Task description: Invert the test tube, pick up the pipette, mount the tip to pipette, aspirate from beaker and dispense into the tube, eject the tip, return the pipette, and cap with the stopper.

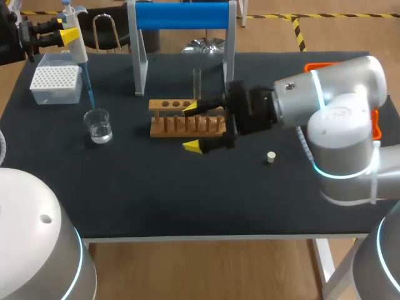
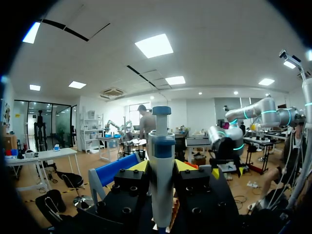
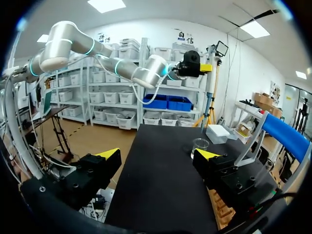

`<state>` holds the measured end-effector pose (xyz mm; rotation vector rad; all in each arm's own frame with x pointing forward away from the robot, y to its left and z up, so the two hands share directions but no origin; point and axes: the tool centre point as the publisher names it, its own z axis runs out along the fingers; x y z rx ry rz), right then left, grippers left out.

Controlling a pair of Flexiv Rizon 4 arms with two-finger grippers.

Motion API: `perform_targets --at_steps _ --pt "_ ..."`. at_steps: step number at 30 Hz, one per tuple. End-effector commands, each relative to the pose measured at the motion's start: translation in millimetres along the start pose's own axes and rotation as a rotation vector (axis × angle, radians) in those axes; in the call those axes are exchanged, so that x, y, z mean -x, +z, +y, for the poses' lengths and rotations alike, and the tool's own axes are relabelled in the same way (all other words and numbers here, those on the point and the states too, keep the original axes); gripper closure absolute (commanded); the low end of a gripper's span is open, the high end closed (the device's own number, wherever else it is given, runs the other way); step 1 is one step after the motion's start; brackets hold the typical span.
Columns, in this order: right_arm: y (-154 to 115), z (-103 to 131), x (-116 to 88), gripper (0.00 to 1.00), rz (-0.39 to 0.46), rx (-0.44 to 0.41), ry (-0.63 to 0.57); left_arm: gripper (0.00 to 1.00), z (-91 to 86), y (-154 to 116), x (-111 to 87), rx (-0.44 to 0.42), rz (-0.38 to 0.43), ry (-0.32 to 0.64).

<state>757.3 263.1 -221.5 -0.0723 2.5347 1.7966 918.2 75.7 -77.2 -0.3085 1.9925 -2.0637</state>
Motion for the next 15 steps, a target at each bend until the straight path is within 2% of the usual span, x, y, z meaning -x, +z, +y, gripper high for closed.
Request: perform_targets --at_steps 1,15 --pt "41.0 -1.0 7.3 0.00 -0.029 -0.005 0.016 1.00 0.5 -1.0 0.3 -0.003 0.003 0.001" --pt "77.3 -14.6 39.1 0.00 -0.162 -0.096 0.086 1.00 0.5 -1.0 0.3 -0.003 0.003 0.001"
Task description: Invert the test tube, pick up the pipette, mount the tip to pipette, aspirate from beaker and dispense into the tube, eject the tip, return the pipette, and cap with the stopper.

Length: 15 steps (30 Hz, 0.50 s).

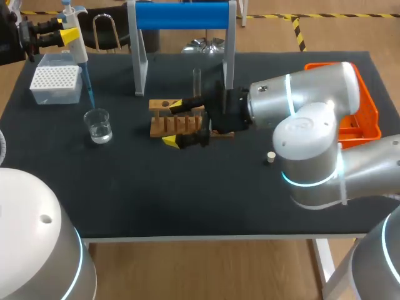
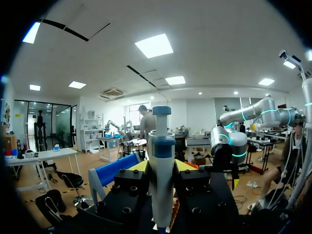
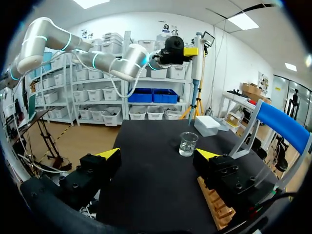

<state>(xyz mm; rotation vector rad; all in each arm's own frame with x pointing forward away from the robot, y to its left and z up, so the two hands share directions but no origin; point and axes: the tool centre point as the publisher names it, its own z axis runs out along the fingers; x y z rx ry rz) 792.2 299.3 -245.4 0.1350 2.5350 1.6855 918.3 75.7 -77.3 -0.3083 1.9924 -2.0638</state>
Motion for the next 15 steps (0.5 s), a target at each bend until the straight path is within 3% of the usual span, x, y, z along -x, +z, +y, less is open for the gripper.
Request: perform_targets --at_steps 1,15 --pt "38.5 -1.8 5.1 0.00 -0.043 -0.032 0.018 1.00 0.4 -1.0 0.3 -0.003 0.003 0.001" --pt "61.3 -14.3 29.0 0.00 -0.122 -0.097 0.051 1.00 0.4 -1.0 0.3 -0.003 0.003 0.001"
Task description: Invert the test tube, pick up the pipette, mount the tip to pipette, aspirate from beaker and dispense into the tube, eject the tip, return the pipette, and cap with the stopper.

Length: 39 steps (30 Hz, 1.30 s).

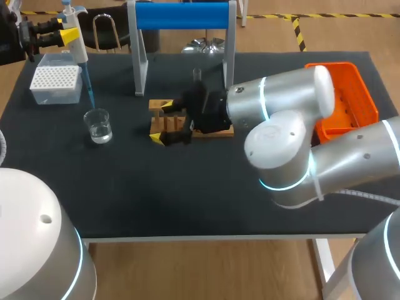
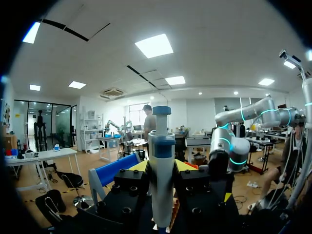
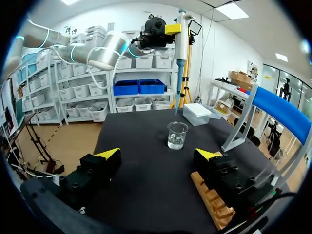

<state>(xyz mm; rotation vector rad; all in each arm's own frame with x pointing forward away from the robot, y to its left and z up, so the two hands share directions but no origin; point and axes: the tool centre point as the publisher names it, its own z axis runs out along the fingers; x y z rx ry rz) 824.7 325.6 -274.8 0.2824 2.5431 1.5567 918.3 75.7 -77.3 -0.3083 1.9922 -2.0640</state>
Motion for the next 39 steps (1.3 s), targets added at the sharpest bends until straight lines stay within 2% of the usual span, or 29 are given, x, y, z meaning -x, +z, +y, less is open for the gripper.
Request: perform_targets --at_steps 1,10,27,39 --pt "23.6 3.8 -1.0 0.00 -0.024 -0.022 0.001 1.00 0.4 -1.1 0.2 -0.003 0.003 0.001" --pt "39.1 4.8 1.0 0.00 -0.033 -0.038 0.020 1.00 0.4 -1.1 0.2 -0.003 0.003 0.001" --pt "51.0 0.8 12.4 0.00 -0.092 -0.060 0.032 1.00 0.4 -1.1 0.2 -0.003 0.003 0.001" --pt "57.9 -0.4 8.3 0.00 -0.099 -0.051 0.033 1.00 0.4 -1.1 0.2 -0.003 0.003 0.001"
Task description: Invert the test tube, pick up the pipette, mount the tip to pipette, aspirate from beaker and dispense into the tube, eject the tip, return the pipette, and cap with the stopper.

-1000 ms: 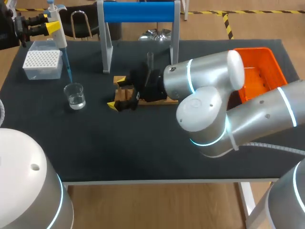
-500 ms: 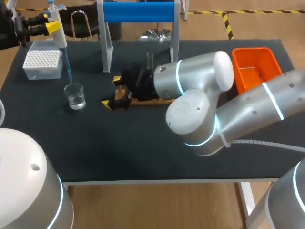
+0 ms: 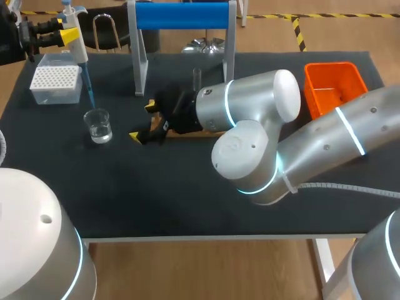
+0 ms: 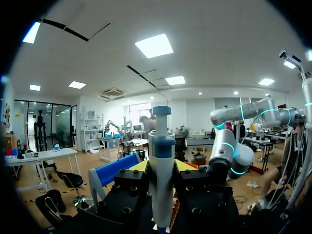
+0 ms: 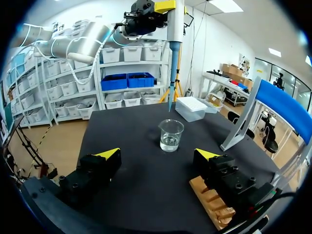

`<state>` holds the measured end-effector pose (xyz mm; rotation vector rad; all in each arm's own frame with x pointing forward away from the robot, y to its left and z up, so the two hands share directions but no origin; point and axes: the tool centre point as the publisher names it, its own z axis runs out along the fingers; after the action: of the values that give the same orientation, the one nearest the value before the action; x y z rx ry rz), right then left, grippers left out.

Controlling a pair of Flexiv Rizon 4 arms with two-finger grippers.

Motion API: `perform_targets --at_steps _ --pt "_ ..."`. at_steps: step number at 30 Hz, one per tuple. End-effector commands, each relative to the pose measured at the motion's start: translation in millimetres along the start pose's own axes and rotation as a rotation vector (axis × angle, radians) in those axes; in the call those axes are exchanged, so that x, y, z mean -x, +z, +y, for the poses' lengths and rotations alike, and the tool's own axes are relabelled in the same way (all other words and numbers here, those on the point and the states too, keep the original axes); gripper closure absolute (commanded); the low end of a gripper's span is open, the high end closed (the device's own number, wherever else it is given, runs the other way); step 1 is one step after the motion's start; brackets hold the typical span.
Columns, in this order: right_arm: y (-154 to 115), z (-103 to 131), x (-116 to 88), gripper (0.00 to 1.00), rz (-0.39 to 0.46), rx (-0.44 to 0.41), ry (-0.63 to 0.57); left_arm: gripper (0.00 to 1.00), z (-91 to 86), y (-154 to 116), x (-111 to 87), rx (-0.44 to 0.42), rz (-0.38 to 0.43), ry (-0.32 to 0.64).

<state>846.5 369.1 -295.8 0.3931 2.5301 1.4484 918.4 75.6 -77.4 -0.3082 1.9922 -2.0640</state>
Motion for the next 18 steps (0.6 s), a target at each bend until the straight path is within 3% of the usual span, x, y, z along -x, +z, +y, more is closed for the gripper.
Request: perform_targets --at_steps 1,18 --pt "6.3 -2.6 -3.9 0.00 -0.009 0.008 0.002 1.00 0.3 -1.1 0.2 -0.003 0.003 0.001" --pt "7.3 -1.9 -7.7 0.00 -0.011 0.012 0.000 1.00 0.3 -1.1 0.2 -0.003 0.003 0.001"
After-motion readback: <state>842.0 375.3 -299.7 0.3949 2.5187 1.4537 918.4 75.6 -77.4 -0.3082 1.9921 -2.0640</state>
